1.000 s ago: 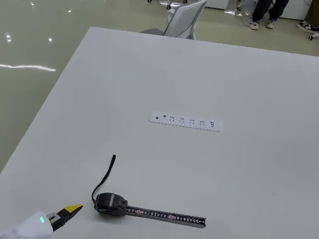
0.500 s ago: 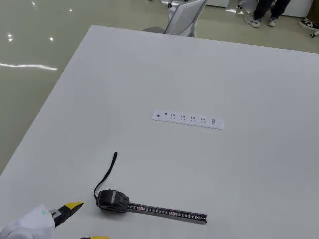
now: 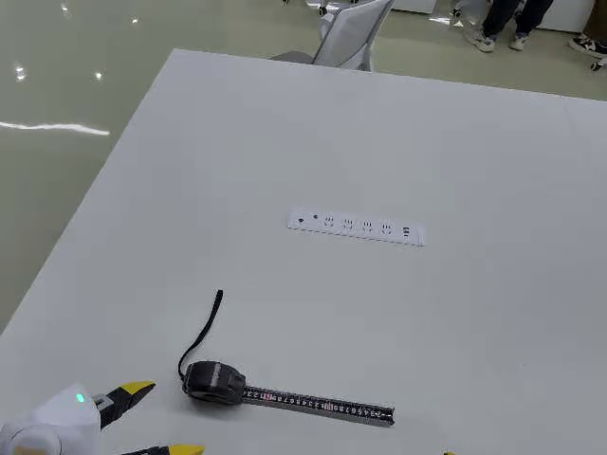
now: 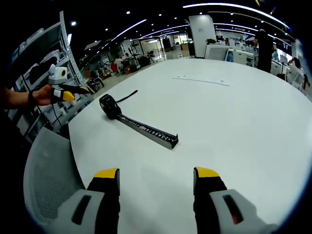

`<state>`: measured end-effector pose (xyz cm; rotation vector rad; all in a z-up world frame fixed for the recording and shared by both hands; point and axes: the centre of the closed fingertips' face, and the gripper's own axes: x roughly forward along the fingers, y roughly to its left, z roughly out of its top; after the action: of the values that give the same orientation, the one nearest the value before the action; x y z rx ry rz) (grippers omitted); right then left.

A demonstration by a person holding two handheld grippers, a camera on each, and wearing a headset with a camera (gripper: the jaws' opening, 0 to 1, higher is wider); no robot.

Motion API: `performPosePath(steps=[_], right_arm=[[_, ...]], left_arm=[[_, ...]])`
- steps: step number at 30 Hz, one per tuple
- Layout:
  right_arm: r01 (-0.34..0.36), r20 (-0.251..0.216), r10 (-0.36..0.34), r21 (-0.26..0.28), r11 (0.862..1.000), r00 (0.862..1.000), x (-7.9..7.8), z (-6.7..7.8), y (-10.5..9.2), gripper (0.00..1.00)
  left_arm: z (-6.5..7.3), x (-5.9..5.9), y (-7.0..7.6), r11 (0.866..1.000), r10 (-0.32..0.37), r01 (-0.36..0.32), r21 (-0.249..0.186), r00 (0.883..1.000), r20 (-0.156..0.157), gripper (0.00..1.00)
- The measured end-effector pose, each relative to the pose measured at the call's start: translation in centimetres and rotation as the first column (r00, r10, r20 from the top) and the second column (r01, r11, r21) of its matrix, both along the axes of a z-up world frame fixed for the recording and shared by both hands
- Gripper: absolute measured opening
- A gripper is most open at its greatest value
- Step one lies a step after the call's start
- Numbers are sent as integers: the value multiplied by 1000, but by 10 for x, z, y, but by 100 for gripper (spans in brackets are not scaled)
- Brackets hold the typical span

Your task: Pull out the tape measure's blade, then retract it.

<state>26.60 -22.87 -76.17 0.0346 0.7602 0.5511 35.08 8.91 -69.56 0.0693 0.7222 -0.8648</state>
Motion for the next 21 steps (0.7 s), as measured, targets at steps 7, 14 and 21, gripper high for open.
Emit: performPosePath(steps=[7,14,21], right_arm=[[-23,-5,23,-29,999,1000,2,-4,-4,59],[-80,-13,79,-62,995,997,20,-12,-13,57],[-147,-31,144,-99,984,989,30,-21,-16,54]], left_arm=[[-1,4,-1,1000,-1,1,-1,1000,-11,68],[-4,21,-4,998,-41,42,36,999,-32,67],[-5,35,-9,999,-38,40,31,998,-50,67]])
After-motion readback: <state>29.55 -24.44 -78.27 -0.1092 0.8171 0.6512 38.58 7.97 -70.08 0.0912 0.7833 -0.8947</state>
